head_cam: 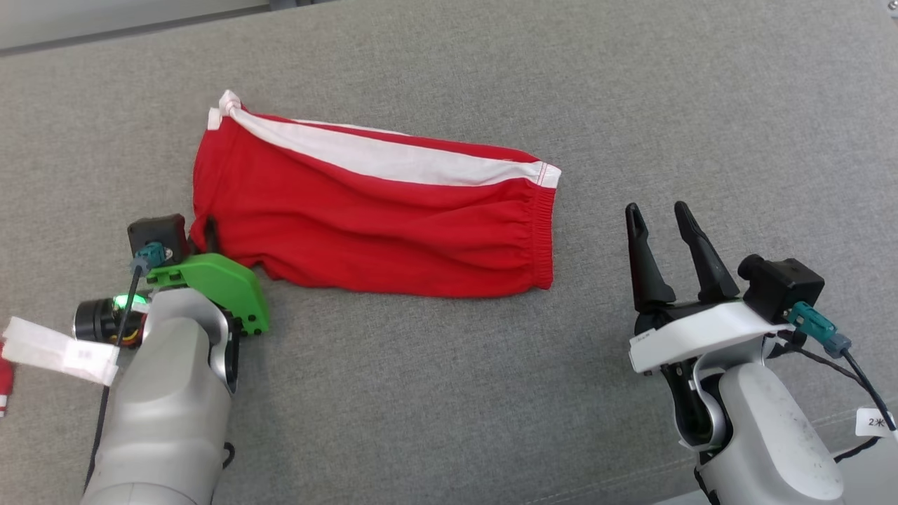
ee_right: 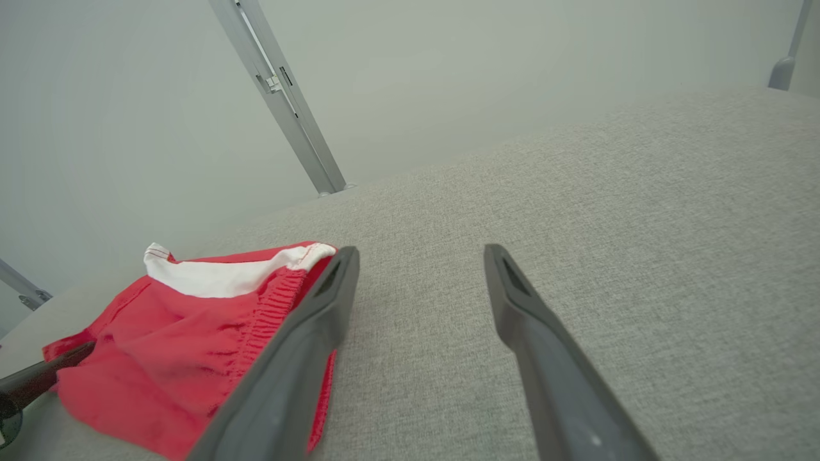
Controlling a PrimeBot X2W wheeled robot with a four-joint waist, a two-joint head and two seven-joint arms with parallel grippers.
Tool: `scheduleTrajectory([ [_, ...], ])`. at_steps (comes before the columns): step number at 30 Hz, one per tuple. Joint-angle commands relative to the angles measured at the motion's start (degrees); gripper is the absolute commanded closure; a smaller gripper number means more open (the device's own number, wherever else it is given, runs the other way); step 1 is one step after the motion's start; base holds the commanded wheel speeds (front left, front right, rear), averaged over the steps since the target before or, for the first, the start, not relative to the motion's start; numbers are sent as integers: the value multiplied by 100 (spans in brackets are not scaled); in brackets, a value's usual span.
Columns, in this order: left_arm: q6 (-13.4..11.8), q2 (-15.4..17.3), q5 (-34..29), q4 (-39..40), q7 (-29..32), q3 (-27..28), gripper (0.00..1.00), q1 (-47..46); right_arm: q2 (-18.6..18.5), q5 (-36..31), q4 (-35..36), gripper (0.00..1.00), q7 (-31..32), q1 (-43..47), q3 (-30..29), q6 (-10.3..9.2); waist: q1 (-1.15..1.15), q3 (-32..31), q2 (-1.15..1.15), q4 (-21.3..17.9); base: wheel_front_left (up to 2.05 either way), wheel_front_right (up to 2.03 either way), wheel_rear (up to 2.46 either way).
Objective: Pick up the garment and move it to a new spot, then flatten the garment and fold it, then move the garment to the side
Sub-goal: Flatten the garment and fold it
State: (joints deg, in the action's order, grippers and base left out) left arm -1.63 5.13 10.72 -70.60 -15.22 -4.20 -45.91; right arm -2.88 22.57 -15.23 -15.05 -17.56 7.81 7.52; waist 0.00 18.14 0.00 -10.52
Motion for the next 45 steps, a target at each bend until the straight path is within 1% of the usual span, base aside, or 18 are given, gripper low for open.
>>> scheduleTrajectory([
  [1, 11, -12, 76, -50, 34, 41, 100, 336, -7, -79, -25, 0, -19, 104, -25, -6, 0, -209, 0, 154, 0, 0, 0],
  [10, 23, -156, 309, 666, 17, 166, 100, 1110, -7, -232, -170, 0, -19, 414, -88, -6, 0, -699, 0, 400, 0, 0, 0],
  [16, 37, -193, 330, 1076, 11, 118, 100, 1568, -7, -284, -282, 0, -19, 573, -95, -6, 0, -978, 0, 461, 0, 0, 0],
  [23, -43, -208, 308, 1546, 10, 69, 100, 2096, -7, -323, -351, 0, -19, 711, -96, -6, 0, -1146, 0, 489, 0, 0, 0],
  [24, -54, -208, 302, 1628, 9, 59, 76, 2171, -7, -326, -353, 0, -19, 721, -92, -6, 0, -1149, 0, 497, 0, 0, 0],
  [25, -58, -210, 283, 1702, 9, 39, 60, 2227, -7, -331, -355, 0, -19, 727, -90, -6, 0, -1149, 0, 506, 0, 0, 0],
  [26, -76, -211, 266, 1798, 10, 12, 24, 2301, -7, -336, -359, 0, -19, 736, -86, -6, 0, -1144, 0, 518, 0, 0, 0],
  [27, -93, -212, 253, 1874, 9, -11, 0, 2352, -7, -338, -362, 0, -19, 739, -76, -6, 0, -1136, 0, 530, 0, 0, 0],
  [34, -211, -213, 363, 2537, 9, -357, 0, 2673, -8, -367, -418, 0, -18, 552, 27, -6, 0, -1002, 0, 747, 0, 0, 0],
  [39, -310, -209, 198, 2974, 9, -678, 0, 2765, -9, -414, -608, 0, -18, 340, 96, -6, 0, -892, 0, 999, 0, 0, 0],
  [45, -344, -210, 279, 3290, 10, -872, 0, 2810, -11, -568, -924, 0, -18, 93, 114, -6, 0, -777, 0, 1330, 0, 0, 0],
])
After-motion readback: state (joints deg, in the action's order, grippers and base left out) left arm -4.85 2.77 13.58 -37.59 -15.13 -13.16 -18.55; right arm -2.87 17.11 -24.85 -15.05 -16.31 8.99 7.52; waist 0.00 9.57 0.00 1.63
